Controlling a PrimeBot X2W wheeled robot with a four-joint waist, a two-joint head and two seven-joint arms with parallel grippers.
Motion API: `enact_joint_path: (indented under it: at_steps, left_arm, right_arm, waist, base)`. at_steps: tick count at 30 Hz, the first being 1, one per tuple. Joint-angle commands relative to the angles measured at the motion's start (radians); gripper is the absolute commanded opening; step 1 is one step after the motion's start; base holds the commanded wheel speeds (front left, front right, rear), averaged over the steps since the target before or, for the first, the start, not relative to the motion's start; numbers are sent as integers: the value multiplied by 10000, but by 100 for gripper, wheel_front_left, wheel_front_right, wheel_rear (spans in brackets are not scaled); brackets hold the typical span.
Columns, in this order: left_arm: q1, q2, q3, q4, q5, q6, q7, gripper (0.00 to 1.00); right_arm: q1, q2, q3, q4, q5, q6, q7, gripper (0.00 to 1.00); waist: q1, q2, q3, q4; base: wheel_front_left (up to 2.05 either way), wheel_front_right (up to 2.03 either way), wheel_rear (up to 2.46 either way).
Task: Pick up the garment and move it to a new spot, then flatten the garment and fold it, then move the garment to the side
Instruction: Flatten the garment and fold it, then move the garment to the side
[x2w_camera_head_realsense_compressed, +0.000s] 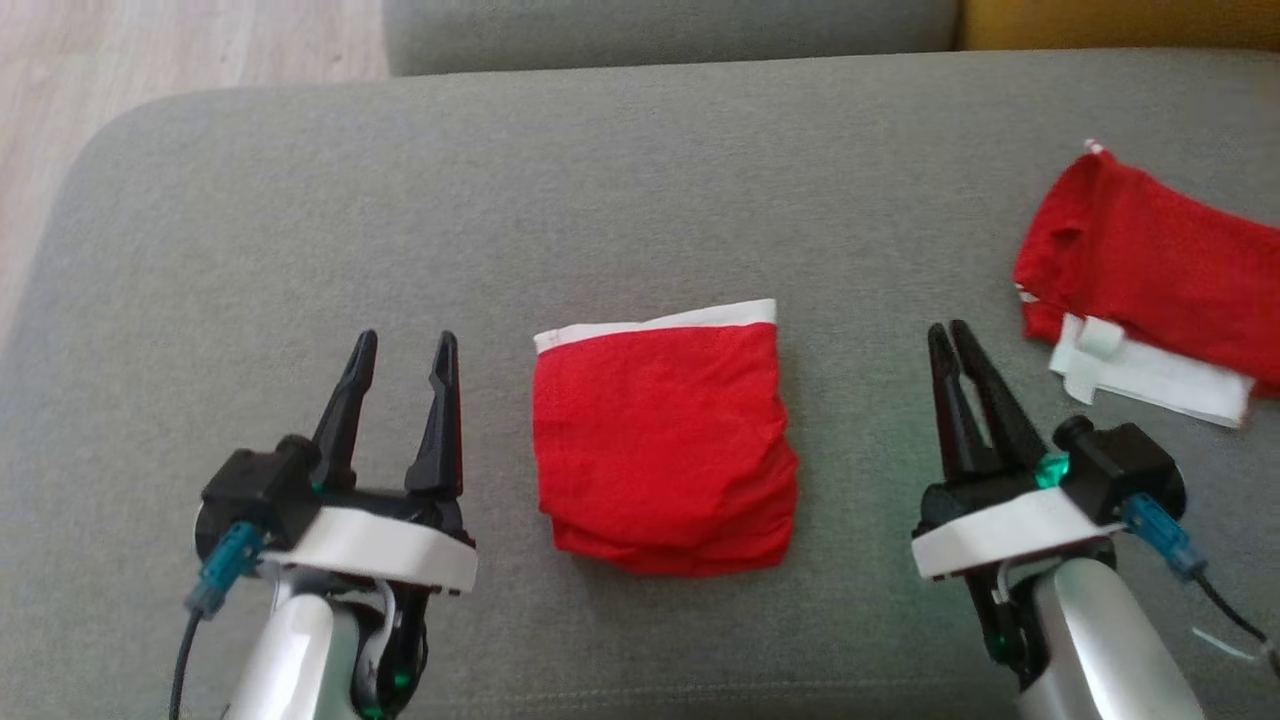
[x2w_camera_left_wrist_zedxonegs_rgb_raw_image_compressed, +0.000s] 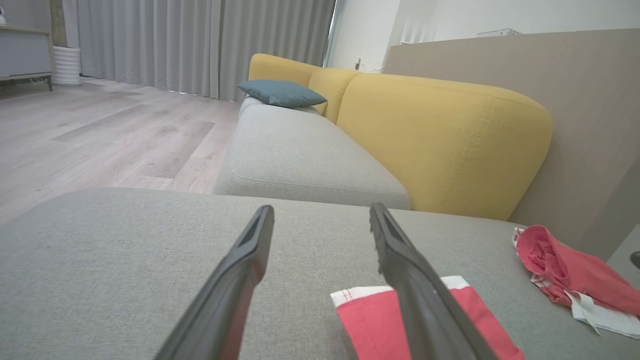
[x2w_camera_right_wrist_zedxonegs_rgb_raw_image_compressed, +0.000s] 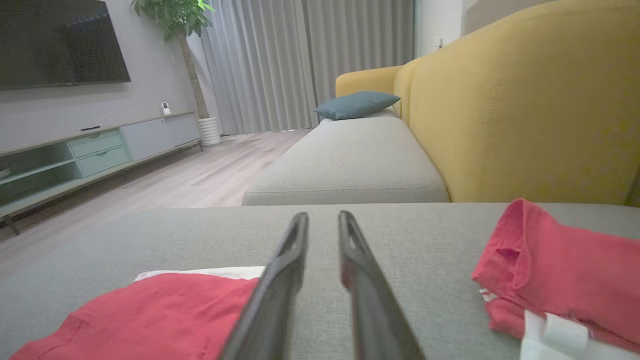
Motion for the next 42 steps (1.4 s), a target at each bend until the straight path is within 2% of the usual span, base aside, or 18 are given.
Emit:
enact_joint_path:
  at_steps: [1, 11, 20, 31, 39, 42]
  left_arm:
    - [-201, 68, 410, -395, -24, 52, -53, 100]
    - [28, 68, 301, -161, 8, -32, -53, 100]
    - [-5, 68, 296, -167, 49, -88, -53, 100]
    - [-271, 68, -41, 61, 192, -98, -53, 100]
    - [-499, 68, -196, 236, 195, -115, -53, 100]
    - [-619, 68, -148, 243, 196, -151, -53, 100]
  right_arm:
    - [-36, 22, 139, -409, -39, 67, -109, 100]
    - [644, 22, -59, -328, -39, 67, -109, 100]
    - [658, 22, 209, 23, 36, 67, -109, 100]
    - [-124, 22, 1575, 1445, 1586, 67, 1041, 100]
    - [-879, 22, 2198, 2567, 3265, 67, 1396, 100]
    - [-1263, 22, 2436, 3173, 3316, 67, 1427, 100]
  waist:
    - [0, 0, -106, -177]
    - [0, 0, -204, -418]
    - [0, 0, -98, -269]
    - [0, 0, 624, 604]
    - [0, 0, 1180, 1251]
    - [0, 0, 1320, 1410]
  base:
    - [0, 0, 0]
    - [0, 0, 0]
    - [0, 0, 0]
    - [0, 0, 0]
    - [0, 0, 0]
    - [0, 0, 0]
